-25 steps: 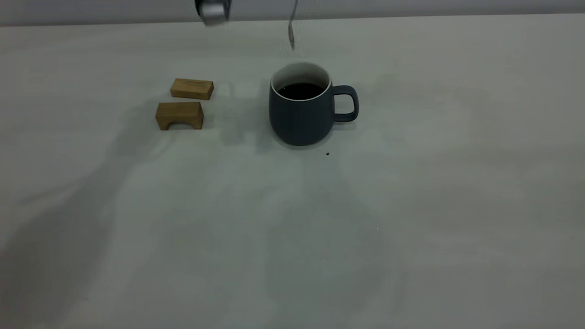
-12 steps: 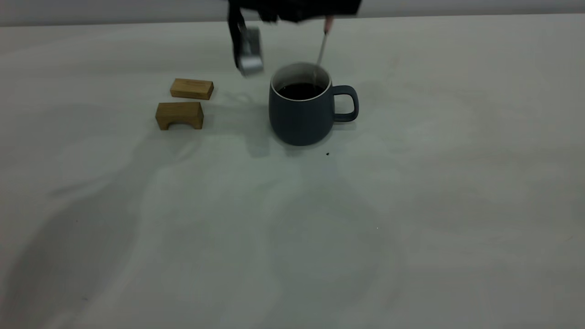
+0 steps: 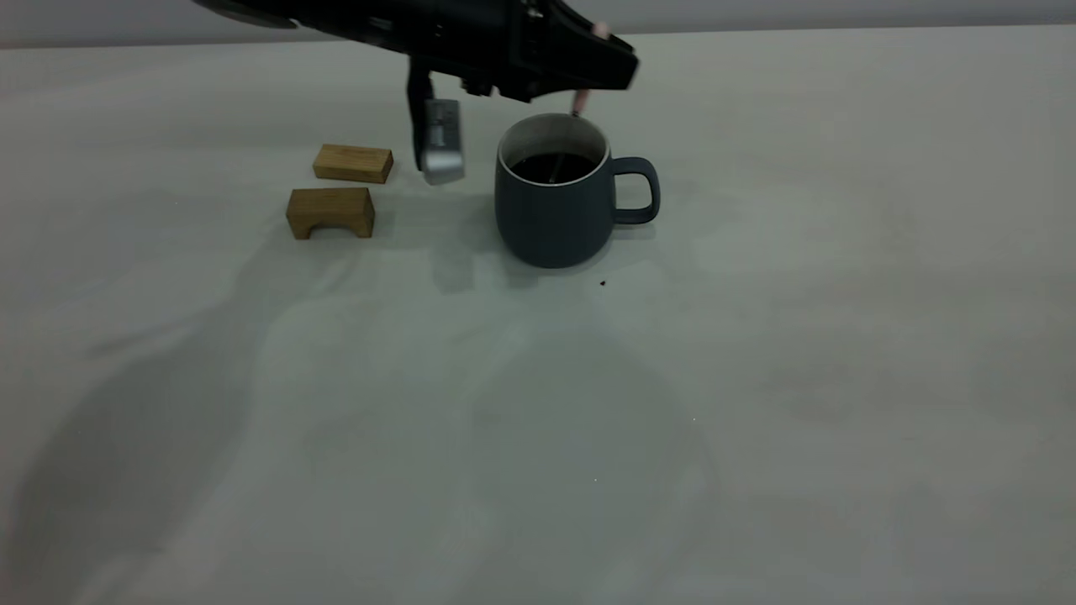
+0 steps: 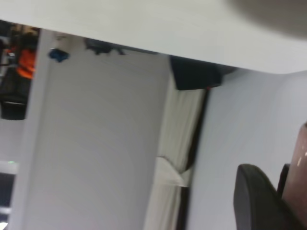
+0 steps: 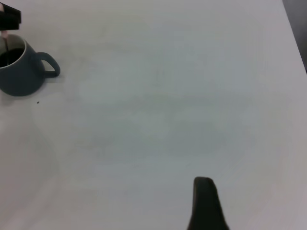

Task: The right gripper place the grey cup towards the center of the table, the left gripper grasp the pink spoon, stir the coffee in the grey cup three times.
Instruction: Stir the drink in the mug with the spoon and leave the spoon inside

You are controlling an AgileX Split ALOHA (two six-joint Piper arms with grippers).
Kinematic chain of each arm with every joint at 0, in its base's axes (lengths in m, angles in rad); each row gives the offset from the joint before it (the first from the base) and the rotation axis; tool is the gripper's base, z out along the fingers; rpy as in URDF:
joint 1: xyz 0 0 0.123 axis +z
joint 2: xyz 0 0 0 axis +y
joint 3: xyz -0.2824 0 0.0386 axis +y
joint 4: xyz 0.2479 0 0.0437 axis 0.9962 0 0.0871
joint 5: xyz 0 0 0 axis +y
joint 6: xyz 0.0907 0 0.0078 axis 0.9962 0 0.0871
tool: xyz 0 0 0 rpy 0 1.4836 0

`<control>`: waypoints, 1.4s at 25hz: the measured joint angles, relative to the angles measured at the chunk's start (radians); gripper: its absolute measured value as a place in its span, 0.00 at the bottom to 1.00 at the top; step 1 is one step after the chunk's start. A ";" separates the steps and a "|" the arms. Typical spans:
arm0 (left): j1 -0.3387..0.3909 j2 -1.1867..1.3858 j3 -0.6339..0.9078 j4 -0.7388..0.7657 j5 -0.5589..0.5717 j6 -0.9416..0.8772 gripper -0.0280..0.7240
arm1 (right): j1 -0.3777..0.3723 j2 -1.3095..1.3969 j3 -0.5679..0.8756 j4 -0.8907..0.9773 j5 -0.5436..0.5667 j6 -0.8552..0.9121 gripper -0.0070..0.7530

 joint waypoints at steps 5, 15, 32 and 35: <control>0.010 0.004 0.000 -0.049 -0.074 0.007 0.22 | 0.000 0.000 0.000 0.000 0.000 0.000 0.75; -0.042 0.031 -0.002 -0.160 -0.058 0.119 0.22 | 0.000 0.000 0.000 0.000 0.000 0.000 0.75; 0.020 0.031 -0.007 -0.038 -0.018 -0.007 0.22 | 0.000 0.000 0.000 0.000 0.000 0.000 0.75; 0.007 0.035 -0.023 -0.093 -0.046 0.021 0.22 | 0.000 0.000 0.000 0.000 0.000 0.000 0.75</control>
